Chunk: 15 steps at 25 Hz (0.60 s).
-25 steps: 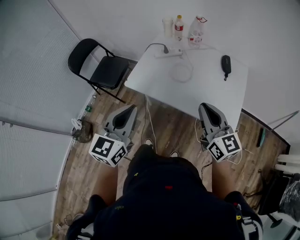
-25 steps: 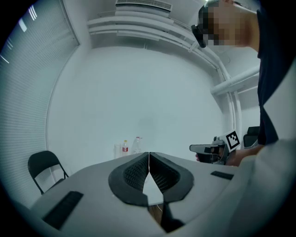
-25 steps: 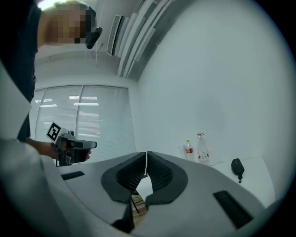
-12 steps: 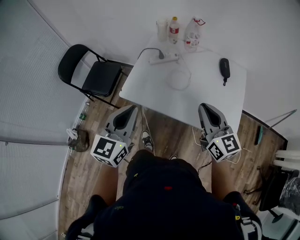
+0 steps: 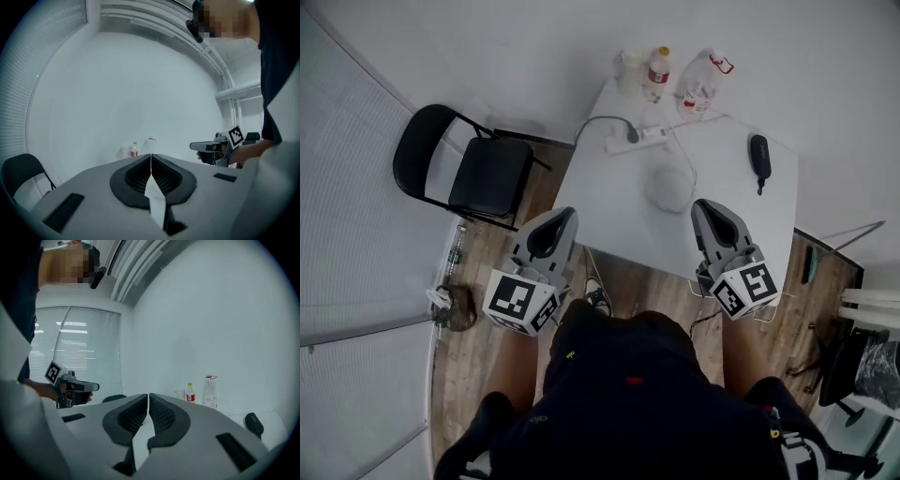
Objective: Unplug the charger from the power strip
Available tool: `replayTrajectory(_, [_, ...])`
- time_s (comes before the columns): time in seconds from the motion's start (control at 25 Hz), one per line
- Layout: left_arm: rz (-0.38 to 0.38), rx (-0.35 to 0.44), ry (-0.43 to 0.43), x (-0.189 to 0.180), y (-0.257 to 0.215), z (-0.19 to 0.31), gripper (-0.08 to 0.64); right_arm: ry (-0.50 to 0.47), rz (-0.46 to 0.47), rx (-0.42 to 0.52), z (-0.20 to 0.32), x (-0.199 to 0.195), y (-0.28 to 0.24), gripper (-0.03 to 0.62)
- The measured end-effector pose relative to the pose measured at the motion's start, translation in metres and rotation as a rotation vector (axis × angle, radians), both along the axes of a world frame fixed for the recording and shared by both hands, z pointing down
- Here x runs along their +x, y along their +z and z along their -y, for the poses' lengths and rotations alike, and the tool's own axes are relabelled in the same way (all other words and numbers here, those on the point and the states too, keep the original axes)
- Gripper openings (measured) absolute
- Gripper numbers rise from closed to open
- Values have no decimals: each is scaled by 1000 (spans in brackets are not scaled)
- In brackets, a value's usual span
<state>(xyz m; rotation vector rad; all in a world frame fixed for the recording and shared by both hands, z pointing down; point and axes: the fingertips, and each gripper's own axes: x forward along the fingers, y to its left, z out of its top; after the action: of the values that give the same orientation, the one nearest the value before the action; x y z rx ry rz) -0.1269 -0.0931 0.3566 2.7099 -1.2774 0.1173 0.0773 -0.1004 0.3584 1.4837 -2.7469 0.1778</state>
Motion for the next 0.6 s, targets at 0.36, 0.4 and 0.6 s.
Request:
replayTrajectory(0.36, [-12,-15,59,-14,14,71,23,31,-75,-47,60,-31,14,25])
replayTrajectory(0.4, [-13,-25,61,-12,18,76,23,26,-78,-61,65,-31,18,25])
replayTrajectory(0.6, [-17,-72,43,4,41,112,23,6,-86,-114,101,-24,46,25])
